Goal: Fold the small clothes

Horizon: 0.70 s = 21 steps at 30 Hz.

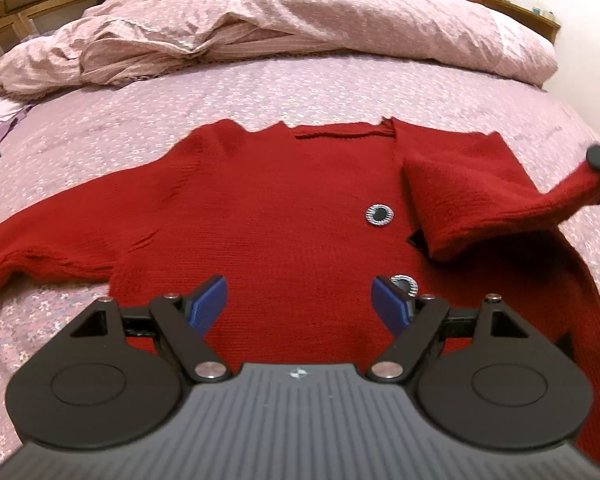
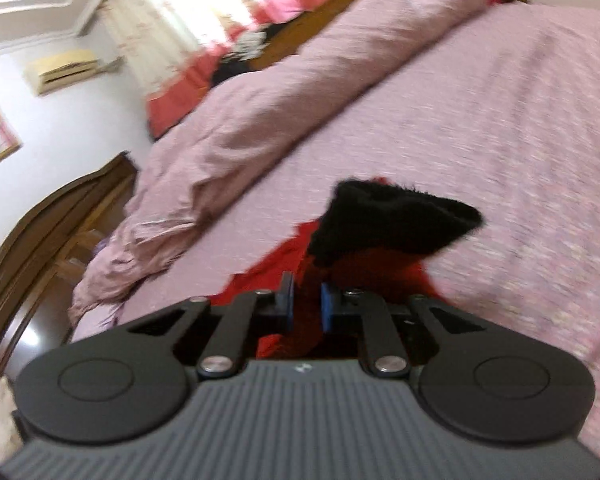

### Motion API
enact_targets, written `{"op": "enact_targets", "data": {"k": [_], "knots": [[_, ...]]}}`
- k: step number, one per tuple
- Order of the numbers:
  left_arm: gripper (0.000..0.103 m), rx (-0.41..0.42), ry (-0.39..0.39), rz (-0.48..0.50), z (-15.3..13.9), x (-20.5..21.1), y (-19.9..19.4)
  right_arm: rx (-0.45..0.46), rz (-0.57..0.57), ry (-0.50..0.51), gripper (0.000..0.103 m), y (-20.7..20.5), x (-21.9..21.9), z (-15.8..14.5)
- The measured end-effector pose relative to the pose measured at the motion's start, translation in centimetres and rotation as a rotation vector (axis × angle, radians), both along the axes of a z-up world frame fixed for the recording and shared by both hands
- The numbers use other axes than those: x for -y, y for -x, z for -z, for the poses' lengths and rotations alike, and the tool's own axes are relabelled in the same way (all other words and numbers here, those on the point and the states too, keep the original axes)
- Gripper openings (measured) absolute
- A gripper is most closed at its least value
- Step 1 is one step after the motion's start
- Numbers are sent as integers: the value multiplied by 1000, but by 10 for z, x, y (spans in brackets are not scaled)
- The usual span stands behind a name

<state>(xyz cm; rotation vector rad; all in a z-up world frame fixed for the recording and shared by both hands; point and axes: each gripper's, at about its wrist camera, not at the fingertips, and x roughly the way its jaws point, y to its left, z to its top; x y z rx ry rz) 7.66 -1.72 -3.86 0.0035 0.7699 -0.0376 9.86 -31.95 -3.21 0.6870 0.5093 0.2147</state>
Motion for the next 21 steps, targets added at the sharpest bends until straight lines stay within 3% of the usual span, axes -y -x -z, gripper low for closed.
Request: {"op": "enact_targets", "data": {"k": [11,21], "knots": [[83,49,6,-150,-11,-49,4,83,-219,25,15,-38,-76,-26],[83,85,-37,-290,-11,-89,11,65,-415,50,17,-64,-157,-4]]}}
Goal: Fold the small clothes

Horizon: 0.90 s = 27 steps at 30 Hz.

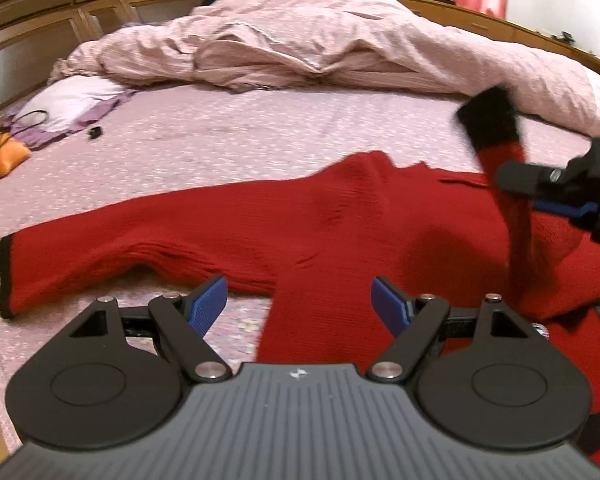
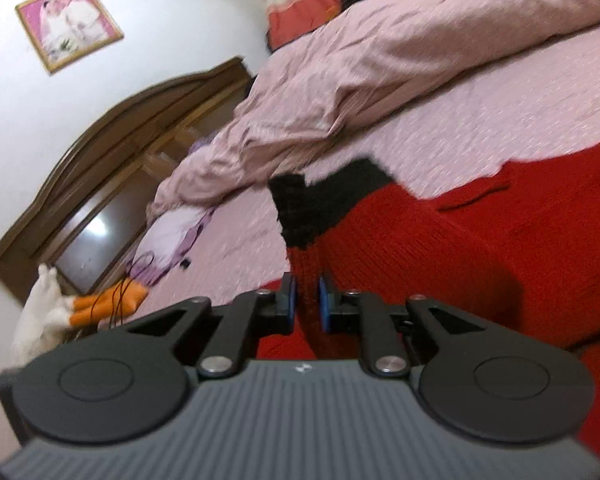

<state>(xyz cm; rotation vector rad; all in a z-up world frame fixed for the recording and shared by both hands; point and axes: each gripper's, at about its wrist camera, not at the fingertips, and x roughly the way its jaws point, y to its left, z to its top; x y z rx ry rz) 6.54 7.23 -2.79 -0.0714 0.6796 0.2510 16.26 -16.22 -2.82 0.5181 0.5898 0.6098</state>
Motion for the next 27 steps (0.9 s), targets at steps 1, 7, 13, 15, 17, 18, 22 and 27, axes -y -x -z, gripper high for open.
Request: {"op": "enact_targets", "data": {"k": [1,7,13,15,17,18,22,27], "knots": [[83,2,-8,-11,1,-2,0,-2,-9,2,17,-1,-5,3],[83,-9,-32,-49,7,-15,1,8,-59,65,19,2,-21,12],[83,8,-13,-34,3,-17,-1,33,-54,80,61,14,-6,12],[83,18,-16,2,0,-13,-7,28,-40,79,61,17,4,12],[83,28,-19,31,-3,-8,-16,14,-4,88,61,20,17,13],[83,34,-19,48,-5,-5,-21,5,19,95,61,20,24,13],[83,46,-29,118,-8,5,-47,-23,127,118,61,25,57,18],[83,30,-27,221,-6,13,-86,-44,269,197,61,21,91,28]]}}
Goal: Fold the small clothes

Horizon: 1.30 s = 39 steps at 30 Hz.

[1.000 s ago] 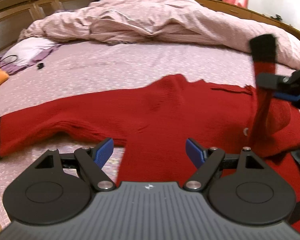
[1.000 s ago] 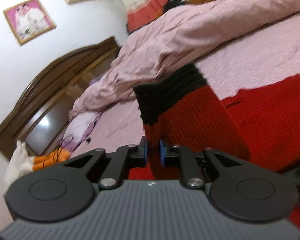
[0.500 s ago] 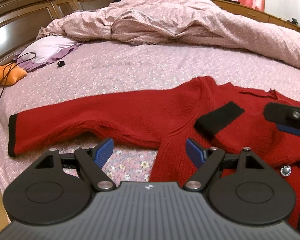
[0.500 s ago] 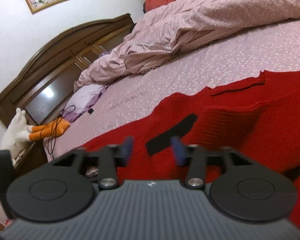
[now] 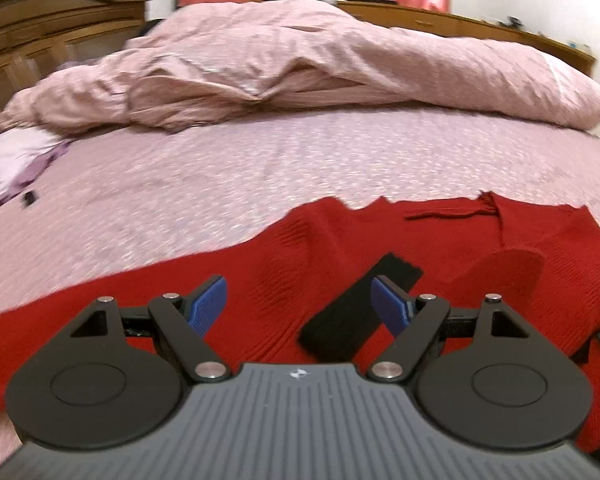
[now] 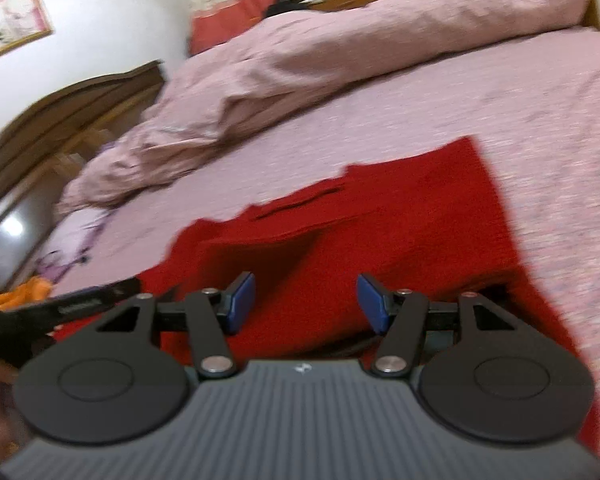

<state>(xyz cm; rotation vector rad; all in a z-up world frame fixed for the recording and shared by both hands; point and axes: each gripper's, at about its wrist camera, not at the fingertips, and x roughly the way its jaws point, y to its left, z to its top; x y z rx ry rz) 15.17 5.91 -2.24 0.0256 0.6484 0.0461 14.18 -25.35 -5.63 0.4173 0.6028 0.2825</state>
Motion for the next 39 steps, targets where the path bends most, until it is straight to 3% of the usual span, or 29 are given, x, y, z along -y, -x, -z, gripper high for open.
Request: {"op": "enact_targets", "data": {"k": [5,11,18,22,28,30,34,39], "knots": [[83,-3,-12,60,5,-2,-36,-25,116,19,60,-7,28,13],[83,-10,-80,16,7,-27,-84,-19,126,10,59,-16,42,17],[83,-66,-122,86,16,-63,-116,14,181,61,59,-38,65,7],[83,-120,-35,181,25,-86,-126,4,195,113,59,-60,77,12],[83,-125,109,344,28,-89,-135,-50,175,111,59,-89,87,25],[83,-147,114,401,31,-78,-137,-65,155,89,59,-95,87,30],[83,-203,31,431,48,-59,-147,-92,126,89,59,-102,82,40],[83,-177,108,390,55,-65,-151,-79,93,78,60,-107,81,45]]}}
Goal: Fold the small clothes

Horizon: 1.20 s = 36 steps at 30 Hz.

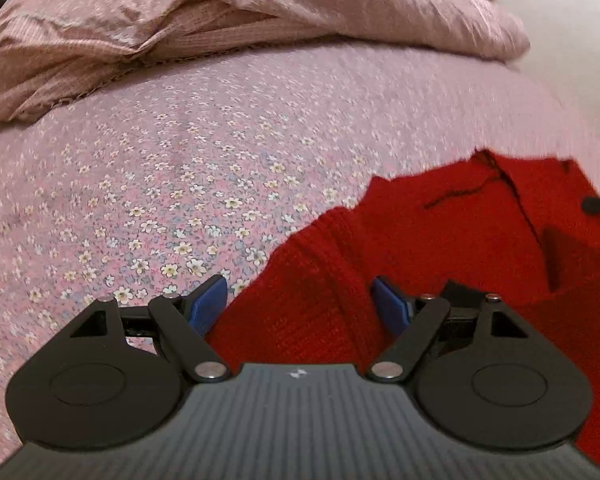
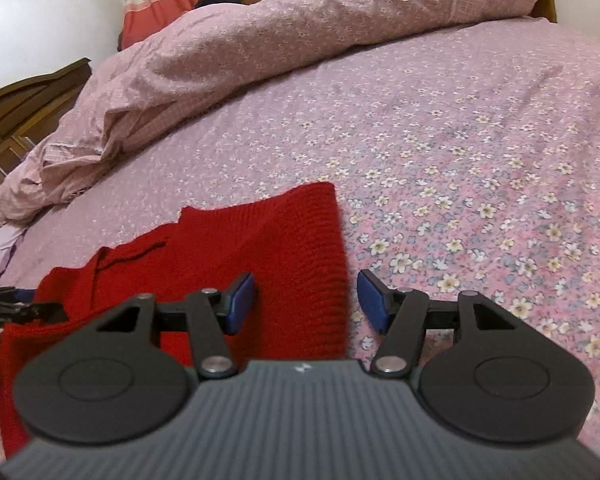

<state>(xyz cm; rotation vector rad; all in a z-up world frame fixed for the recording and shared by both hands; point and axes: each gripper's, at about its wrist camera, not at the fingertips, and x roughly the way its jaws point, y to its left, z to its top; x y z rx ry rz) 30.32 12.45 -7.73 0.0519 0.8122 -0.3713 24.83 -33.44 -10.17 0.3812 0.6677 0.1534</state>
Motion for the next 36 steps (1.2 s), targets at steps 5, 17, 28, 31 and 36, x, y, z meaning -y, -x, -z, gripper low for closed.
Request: {"op": "enact_targets", "data": {"k": [5,17,28,31,36], "knots": [[83,-3,101,-13,-7,-20,-4,1,-45,-45,60,-4,3,-1],[67,-22,-6,36,-5,-5,0,21,-43,-44,53,-7,-5,2],[24,132,-317,-218,-15,38,17,159,133,57,16,23,-4,-10],[25,138,-334,-236,-2,46,11,81,145,59,18,9,-5,3],[36,139,-315,-264,-11,47,17,52,133,47,29,5,-1,-1]]}}
